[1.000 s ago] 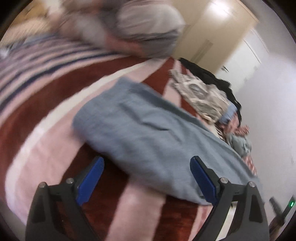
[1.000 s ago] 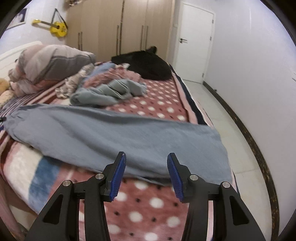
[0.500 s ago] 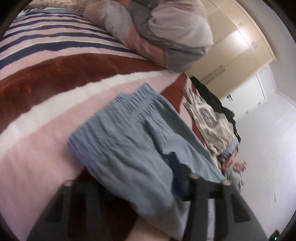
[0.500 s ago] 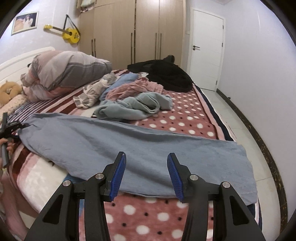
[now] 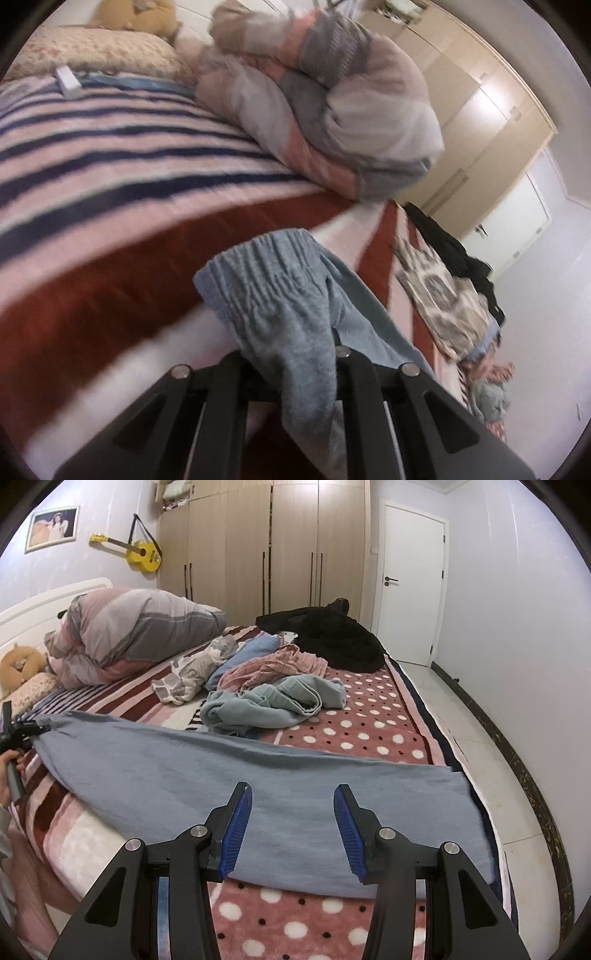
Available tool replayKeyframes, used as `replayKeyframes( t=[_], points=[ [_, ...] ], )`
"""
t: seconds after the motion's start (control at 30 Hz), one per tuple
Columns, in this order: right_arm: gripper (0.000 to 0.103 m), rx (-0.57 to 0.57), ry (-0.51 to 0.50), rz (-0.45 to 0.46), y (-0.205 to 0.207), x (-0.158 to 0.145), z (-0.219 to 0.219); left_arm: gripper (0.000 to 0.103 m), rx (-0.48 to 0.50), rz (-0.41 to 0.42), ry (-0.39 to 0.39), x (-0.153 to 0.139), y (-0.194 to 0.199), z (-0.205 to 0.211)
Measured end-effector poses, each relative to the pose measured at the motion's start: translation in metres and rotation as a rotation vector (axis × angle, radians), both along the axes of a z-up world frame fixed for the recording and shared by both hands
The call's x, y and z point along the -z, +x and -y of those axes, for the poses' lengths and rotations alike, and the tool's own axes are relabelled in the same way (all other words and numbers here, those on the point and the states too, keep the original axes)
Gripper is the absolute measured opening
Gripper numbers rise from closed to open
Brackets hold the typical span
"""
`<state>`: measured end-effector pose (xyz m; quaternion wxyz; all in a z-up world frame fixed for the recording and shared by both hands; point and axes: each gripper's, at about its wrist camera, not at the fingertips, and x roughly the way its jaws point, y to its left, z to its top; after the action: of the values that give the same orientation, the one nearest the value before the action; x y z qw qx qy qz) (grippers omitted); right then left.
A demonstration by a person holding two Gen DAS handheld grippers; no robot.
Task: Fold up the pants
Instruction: 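Grasp a pant leg cuff with the left gripper and lift it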
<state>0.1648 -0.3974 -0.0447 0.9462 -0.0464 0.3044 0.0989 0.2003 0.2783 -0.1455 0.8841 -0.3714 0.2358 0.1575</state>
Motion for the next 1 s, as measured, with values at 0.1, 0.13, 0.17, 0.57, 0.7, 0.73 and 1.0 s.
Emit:
replayKeyframes(
  t=[0.1,0.13,0.17,0.57,0.7,0.73,1.0],
  points=[
    [0.041,-0.003,0.006,-0.004,0.001,-0.001,-0.001,0.007,-0.059,0.0,0.033,-0.009,-0.012,-0.028],
    [0.041,-0.005,0.006,-0.005,0.002,-0.001,-0.002,0.007,-0.069,0.005,0.044,-0.014,-0.016,-0.034],
    [0.041,-0.007,0.004,-0.005,0.002,-0.001,-0.003,0.007,-0.076,0.011,0.058,-0.019,-0.02,-0.039],
    [0.041,-0.031,0.032,0.006,0.001,0.0,-0.01,0.006,0.256,0.2,0.273,-0.112,-0.006,0.061],
    [0.041,-0.031,0.042,0.014,-0.002,-0.002,-0.005,0.006,0.429,0.23,0.355,-0.125,0.008,0.135],
    [0.041,-0.029,0.043,0.018,-0.003,-0.003,-0.003,0.006,0.473,0.232,0.382,-0.127,0.012,0.155],
    [0.041,-0.021,0.057,0.021,-0.01,-0.001,0.01,0.006,0.826,0.17,0.503,-0.093,0.033,0.31]
  ],
)
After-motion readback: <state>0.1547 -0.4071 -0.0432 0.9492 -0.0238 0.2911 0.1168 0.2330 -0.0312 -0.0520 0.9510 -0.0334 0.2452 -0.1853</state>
